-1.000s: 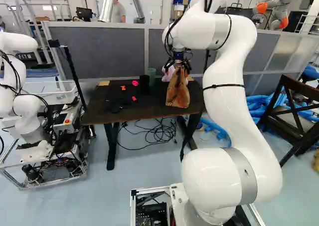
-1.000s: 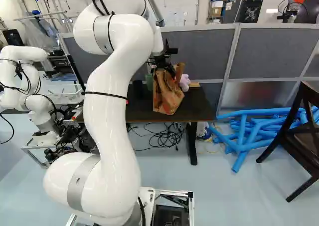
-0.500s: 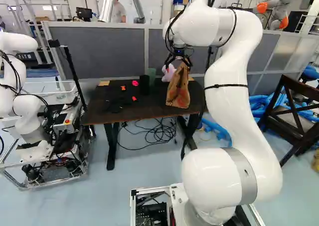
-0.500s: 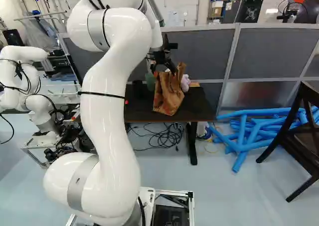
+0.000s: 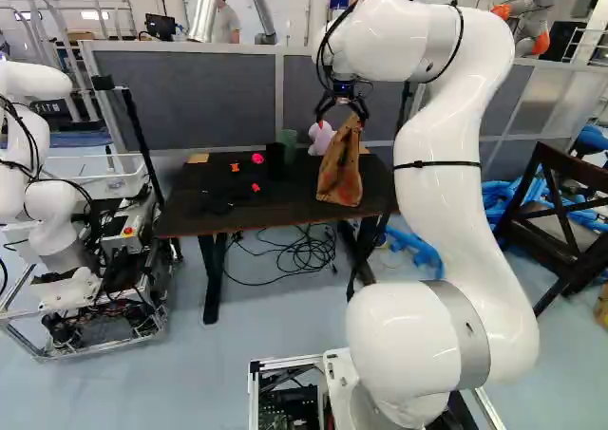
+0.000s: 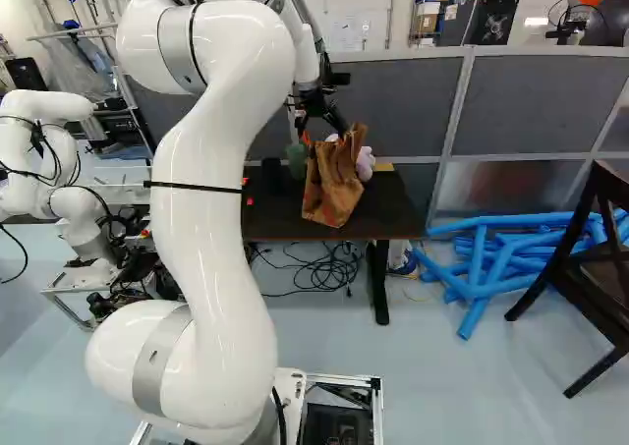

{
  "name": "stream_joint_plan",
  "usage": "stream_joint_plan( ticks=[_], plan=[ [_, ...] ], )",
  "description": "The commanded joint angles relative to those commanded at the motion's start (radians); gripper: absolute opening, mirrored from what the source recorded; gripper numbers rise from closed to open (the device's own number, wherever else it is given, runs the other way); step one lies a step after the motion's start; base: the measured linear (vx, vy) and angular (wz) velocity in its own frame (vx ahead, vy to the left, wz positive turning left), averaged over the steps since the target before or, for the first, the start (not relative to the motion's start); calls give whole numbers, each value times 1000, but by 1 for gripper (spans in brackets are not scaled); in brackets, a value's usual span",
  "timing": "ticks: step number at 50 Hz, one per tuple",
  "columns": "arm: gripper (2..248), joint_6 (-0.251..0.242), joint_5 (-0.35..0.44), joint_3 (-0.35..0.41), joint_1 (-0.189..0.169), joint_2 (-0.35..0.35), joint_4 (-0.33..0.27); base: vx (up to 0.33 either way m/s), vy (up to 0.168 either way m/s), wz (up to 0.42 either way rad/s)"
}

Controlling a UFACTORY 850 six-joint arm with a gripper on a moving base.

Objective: Pick up the bag on the ground and place it on the table

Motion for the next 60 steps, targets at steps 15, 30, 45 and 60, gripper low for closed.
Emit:
stream_joint_plan(
  ticks=[15, 30, 45, 60],
  plan=[
    [247, 0, -55, 0, 0, 32, 0, 0, 0, 0],
    [247, 0, -128, -2, 0, 63, 0, 0, 0, 0],
    [247, 0, -211, -5, 2, 96, 0, 0, 0, 0],
    [247, 0, -296, 4, 10, 138, 0, 0, 0, 0]
  ],
)
